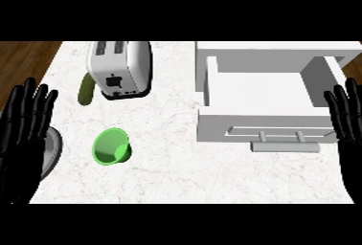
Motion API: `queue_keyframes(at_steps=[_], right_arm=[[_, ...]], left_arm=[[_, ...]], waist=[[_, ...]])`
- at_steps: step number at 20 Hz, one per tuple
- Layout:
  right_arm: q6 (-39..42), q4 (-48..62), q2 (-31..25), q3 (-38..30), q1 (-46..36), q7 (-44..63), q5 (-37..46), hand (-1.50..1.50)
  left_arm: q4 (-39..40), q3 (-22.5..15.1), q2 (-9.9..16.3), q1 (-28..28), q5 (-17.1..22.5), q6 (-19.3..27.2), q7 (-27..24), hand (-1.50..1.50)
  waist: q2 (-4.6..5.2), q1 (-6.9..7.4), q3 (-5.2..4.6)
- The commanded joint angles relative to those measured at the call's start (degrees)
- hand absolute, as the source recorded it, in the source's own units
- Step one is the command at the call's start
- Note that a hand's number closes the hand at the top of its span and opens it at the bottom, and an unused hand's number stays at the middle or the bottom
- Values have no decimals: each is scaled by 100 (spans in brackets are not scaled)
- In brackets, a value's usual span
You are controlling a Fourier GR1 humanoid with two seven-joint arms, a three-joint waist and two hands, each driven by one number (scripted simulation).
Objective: Pick up the cup, place it into the drawer and close the drawer
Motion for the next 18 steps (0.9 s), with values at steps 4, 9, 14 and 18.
queue_keyframes(at_steps=[4, 9, 14, 18], right_arm=[[68, 314, 97, 17, -536, -4, -130, -150], [405, 194, 283, 357, -166, 223, -705, -150], [548, 346, 224, 89, -95, 22, -841, -150], [123, 430, 411, 252, -882, 518, -506, -150]], left_arm=[[450, 128, 137, -23, 545, -662, -712, -150], [498, -284, -404, 34, 1391, -675, 40, -150], [256, -338, -455, -24, 1434, -537, 412, -150], [690, -293, -509, -41, 1276, -652, -101, -150]], waist=[[16, -56, -62], [16, -85, -61], [11, -73, -59], [14, -62, -61]])
